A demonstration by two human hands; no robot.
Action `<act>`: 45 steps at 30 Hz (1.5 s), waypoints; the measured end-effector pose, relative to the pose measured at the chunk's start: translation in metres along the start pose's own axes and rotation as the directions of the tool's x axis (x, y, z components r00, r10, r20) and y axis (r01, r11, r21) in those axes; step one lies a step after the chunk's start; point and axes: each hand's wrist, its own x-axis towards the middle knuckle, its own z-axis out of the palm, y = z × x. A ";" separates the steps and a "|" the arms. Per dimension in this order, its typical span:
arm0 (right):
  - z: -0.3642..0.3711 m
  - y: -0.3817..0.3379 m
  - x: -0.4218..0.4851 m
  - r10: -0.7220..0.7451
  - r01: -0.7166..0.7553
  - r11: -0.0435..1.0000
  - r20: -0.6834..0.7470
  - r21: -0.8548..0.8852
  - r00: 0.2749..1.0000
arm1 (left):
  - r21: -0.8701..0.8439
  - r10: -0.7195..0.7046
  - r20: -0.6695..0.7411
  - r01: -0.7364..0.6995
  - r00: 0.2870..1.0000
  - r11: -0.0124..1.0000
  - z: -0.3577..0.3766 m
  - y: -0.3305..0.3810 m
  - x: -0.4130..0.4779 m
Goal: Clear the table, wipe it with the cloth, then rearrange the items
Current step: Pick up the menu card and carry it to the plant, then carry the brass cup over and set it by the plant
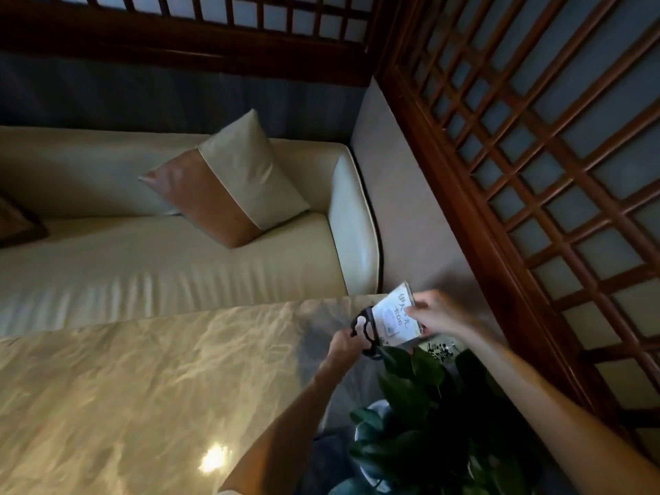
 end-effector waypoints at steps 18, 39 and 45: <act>0.007 0.044 0.016 0.047 -0.049 0.999 0.134 0.016 0.990 | 0.154 -0.077 -0.077 0.088 0.994 0.984 0.033 -0.057 0.057; -0.009 -0.014 -0.051 -0.122 0.115 0.992 -0.176 -0.051 0.977 | 0.080 0.065 -0.159 -0.053 0.985 0.995 -0.063 0.019 -0.086; 0.028 -0.085 -0.120 -0.306 0.339 0.937 -0.269 0.086 0.913 | 0.213 0.189 -0.364 -0.116 0.912 0.970 -0.157 0.017 -0.177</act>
